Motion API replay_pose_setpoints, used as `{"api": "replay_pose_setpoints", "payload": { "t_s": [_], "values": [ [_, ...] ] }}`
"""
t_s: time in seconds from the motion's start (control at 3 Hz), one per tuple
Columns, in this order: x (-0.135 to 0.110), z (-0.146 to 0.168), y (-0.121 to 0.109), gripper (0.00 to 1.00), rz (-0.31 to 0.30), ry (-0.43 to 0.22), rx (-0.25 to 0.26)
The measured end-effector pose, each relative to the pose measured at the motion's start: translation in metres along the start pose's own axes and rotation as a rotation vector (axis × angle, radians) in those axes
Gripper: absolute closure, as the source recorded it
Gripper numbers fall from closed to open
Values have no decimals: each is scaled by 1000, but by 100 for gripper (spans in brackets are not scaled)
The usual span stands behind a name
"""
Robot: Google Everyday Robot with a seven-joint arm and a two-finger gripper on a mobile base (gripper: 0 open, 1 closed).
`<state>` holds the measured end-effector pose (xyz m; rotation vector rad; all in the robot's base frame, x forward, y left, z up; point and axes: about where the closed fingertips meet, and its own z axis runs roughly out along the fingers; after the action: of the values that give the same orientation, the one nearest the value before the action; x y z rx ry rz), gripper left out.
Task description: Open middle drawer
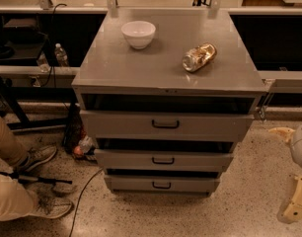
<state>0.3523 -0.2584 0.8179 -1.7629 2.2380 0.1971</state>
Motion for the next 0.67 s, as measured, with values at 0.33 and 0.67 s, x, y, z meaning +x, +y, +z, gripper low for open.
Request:
{"api": "replay_pose_setpoints", "payload": {
  "t_s": [0.33,0.67],
  "values": [
    [0,0,0,0,0,0,0],
    [4,27,-5,0,-24,1,-8]
  ]
}}
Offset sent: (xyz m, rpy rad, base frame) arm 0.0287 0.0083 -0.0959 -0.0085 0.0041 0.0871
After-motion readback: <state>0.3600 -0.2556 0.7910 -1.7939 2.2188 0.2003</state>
